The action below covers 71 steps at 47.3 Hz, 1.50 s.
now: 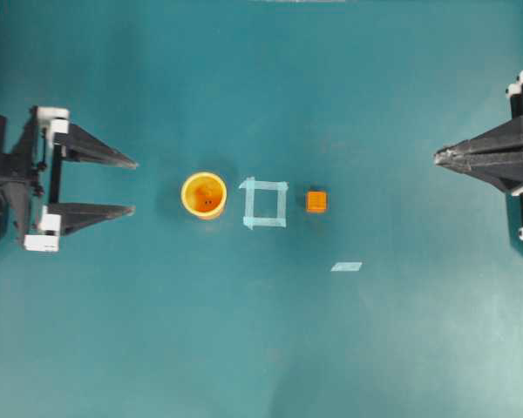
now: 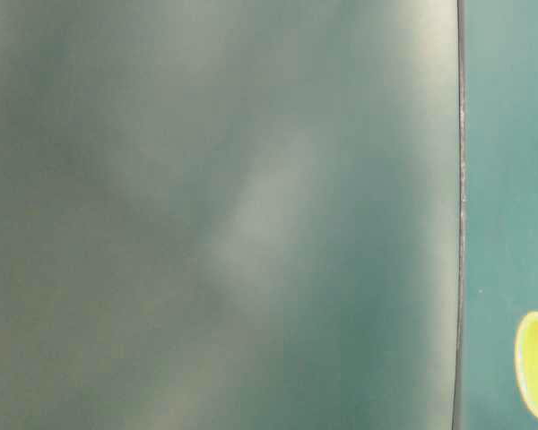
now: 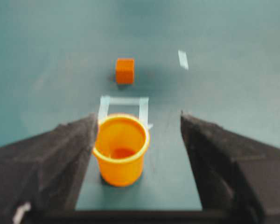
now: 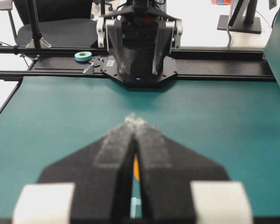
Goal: Move the cup to the right with left arm.
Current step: 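Open the left gripper and move it toward the orange cup, then close the left gripper around the orange cup's side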
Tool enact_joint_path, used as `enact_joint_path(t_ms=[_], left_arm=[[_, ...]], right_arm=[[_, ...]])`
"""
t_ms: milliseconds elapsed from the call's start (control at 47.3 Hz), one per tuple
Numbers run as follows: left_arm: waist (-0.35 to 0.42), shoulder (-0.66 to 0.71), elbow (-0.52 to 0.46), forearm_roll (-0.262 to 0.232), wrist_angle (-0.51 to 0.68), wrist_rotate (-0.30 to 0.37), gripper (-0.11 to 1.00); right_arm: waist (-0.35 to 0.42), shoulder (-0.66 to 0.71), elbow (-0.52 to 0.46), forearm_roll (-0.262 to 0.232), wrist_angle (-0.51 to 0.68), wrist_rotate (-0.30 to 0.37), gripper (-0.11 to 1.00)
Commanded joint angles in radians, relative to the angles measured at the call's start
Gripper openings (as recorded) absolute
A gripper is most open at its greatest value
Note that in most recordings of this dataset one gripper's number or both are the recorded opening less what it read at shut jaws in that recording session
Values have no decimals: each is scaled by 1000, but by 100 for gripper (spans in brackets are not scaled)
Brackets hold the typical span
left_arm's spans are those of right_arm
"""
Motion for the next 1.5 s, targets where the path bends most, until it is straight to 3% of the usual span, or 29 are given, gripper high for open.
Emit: enact_joint_path(t_ms=[0,444,930,1480], left_arm=[[-2,66,-26,2,-37,-2,71],[9,385,-52,2,-249,12,73],[67,554,-91,2,-273,14,74],[52,670,-189,2,-268,9,73]], right_arm=[[-2,6,-32,2,-3,2,-1],[-2,5,-37,0,3,2,-1],[-2,3,-48,0,3,-2,-1],[-2,2,-67,2,48,-3,-1]])
